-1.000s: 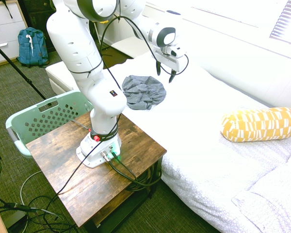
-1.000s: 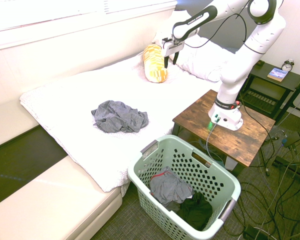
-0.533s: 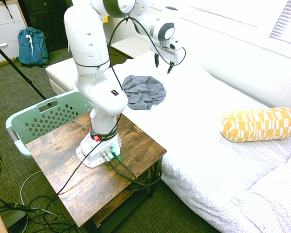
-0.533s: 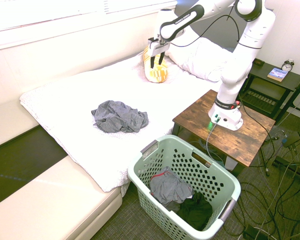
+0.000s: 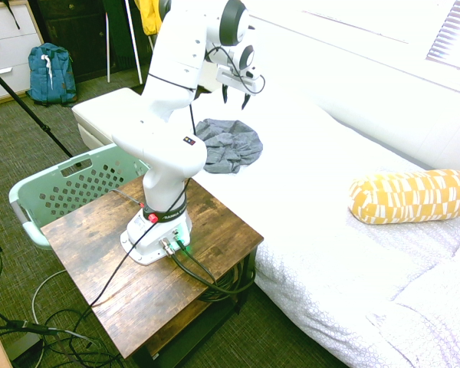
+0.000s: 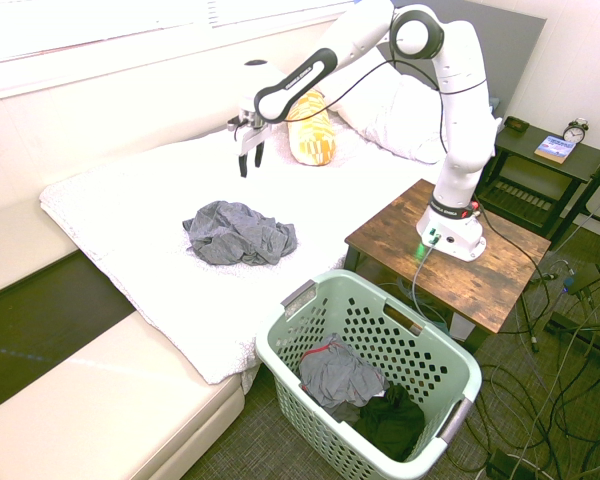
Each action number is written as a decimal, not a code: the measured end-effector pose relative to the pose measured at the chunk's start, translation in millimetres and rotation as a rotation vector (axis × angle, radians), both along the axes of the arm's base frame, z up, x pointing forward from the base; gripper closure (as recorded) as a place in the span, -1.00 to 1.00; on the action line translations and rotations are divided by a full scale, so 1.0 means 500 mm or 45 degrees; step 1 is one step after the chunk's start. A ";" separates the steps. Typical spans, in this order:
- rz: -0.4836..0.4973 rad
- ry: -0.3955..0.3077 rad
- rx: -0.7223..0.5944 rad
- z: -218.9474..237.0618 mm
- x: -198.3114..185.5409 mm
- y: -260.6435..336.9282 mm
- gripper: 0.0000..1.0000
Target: Put my clothes in the laundry bag
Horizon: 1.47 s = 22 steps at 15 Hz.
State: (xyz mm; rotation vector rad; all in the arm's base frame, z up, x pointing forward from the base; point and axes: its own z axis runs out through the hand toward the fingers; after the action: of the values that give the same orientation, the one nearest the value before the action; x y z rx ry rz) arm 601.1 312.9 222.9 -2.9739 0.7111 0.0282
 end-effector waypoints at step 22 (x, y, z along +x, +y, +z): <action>0.238 0.322 -0.150 -0.467 0.007 0.100 -1.00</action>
State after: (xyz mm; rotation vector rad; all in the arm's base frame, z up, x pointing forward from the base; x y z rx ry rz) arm 604.5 362.9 -10.4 -3.1751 0.4684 0.3941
